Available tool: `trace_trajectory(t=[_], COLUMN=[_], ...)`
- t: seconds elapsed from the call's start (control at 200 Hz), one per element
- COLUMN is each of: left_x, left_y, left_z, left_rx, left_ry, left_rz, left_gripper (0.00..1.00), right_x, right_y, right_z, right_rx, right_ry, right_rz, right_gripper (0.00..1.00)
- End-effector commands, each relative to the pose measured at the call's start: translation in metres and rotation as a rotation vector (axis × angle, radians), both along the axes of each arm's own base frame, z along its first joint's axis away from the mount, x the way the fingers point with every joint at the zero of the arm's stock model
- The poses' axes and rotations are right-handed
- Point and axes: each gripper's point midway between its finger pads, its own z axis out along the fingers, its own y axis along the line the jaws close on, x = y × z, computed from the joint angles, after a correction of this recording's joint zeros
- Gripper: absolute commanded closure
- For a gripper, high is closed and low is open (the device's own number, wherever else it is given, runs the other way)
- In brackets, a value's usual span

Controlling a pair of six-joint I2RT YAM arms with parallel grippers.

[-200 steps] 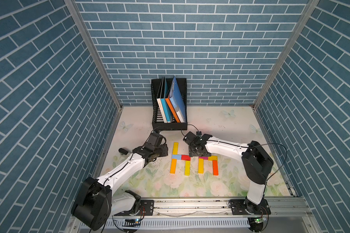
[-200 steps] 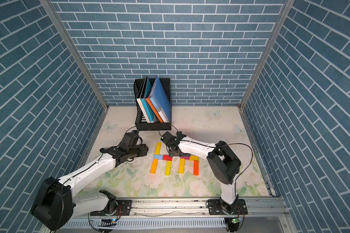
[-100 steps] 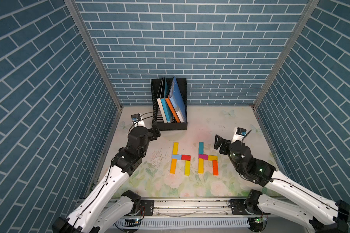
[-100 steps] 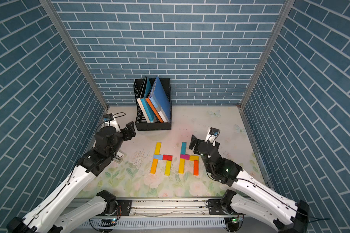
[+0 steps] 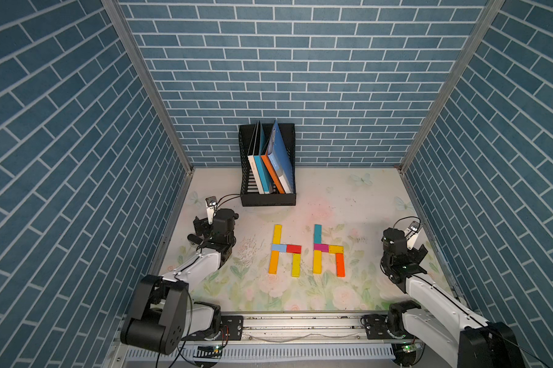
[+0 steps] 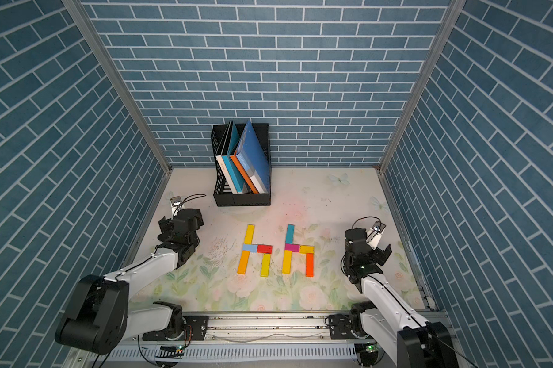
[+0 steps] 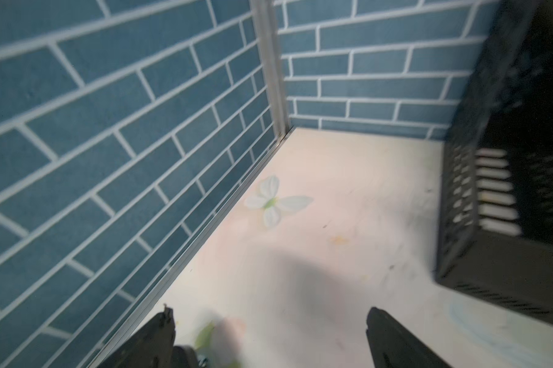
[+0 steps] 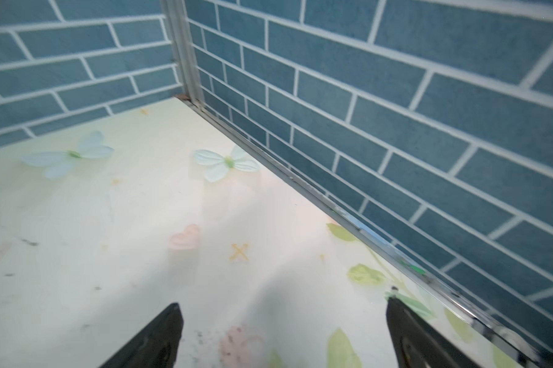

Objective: Assemble the letter h with building blocks
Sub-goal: Reset both arms

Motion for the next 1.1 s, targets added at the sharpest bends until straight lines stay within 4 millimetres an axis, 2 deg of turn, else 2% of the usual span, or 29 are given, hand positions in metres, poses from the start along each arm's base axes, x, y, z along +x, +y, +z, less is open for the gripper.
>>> trace_trajectory(t=[0.0, 0.055, 0.185, 0.26, 0.31, 0.36, 0.42, 0.46, 0.5, 0.555, 0.61, 0.62, 0.665, 0.68, 0.72, 0.76, 0.785, 0.82, 0.855, 1.09], left_x=[-0.007, -0.011, 0.006, 0.013, 0.025, 0.021, 0.013, 0.017, 0.014, 0.016, 0.015, 0.015, 0.015, 0.014, 0.015, 0.015, 0.014, 0.014, 0.014, 0.014], left_y=[0.012, 0.012, 0.003, -0.002, -0.016, -0.023, -0.022, -0.022, -0.021, -0.022, -0.022, -0.022, -0.022, -0.021, -0.022, -0.022, -0.022, -0.022, -0.021, -0.024], left_z=[0.005, 0.006, 0.014, 0.007, 0.000, -0.001, 0.002, -0.007, 0.001, -0.004, -0.003, -0.004, -0.001, -0.001, -0.004, -0.001, -0.002, -0.002, -0.001, -0.002], left_rx=[-0.026, -0.040, -0.075, -0.050, -0.060, -0.060, -0.051, -0.078, -0.060, -0.074, -0.070, -0.073, -0.070, -0.066, -0.072, -0.069, -0.068, -0.069, -0.068, -0.058], left_ry=[-0.162, -0.224, -0.304, -0.309, -0.254, -0.267, -0.333, -0.275, -0.327, -0.290, -0.305, -0.295, -0.312, -0.317, -0.293, -0.313, -0.311, -0.304, -0.311, -0.301], left_rz=[-0.009, -0.028, -0.098, -0.136, -0.222, -0.276, -0.297, -0.297, -0.296, -0.295, -0.297, -0.298, -0.298, -0.295, -0.298, -0.297, -0.296, -0.296, -0.294, -0.299], left_gripper=[0.00, 0.00, 0.00, 0.00, 0.00, 0.00, 0.01, 0.01, 0.00, 0.01, 0.00, 0.00, 0.00, 0.00, 0.00, 0.00, 0.00, 0.00, 0.01, 0.00], right_x=[0.004, 0.013, 0.027, 0.035, 0.048, 0.059, 0.075, 0.078, 0.081, 0.088, 0.099, 0.101, 0.100, 0.100, 0.095, 0.094, 0.093, 0.093, 0.094, 0.098], right_y=[-0.018, -0.012, -0.005, -0.003, -0.002, 0.003, 0.017, 0.024, 0.033, 0.052, 0.069, 0.072, 0.073, 0.071, 0.071, 0.066, 0.065, 0.066, 0.064, 0.073], right_z=[-0.001, 0.003, 0.027, 0.033, 0.033, 0.035, 0.029, 0.033, 0.031, 0.033, 0.018, 0.021, 0.019, 0.016, 0.026, 0.019, 0.026, 0.019, 0.024, 0.021], right_rx=[-0.022, -0.020, 0.003, 0.026, 0.036, 0.012, 0.010, -0.016, -0.028, -0.072, -0.079, -0.098, -0.093, -0.081, -0.111, -0.083, -0.109, -0.094, -0.101, -0.106], right_ry=[-0.021, -0.058, -0.291, -0.390, -0.395, -0.418, -0.342, -0.356, -0.334, -0.328, -0.272, -0.288, -0.265, -0.254, -0.315, -0.284, -0.319, -0.284, -0.302, -0.278], right_rz=[-0.017, 0.050, 0.165, 0.215, 0.237, 0.279, 0.363, 0.402, 0.441, 0.533, 0.624, 0.637, 0.630, 0.625, 0.626, 0.596, 0.592, 0.592, 0.579, 0.631], right_gripper=[0.00, 0.00, 0.00, 0.00, 0.01, 0.02, 0.05, 0.06, 0.06, 0.06, 0.05, 0.04, 0.00, 0.00, 0.00, 0.01, 0.01, 0.01, 0.00, 0.00])
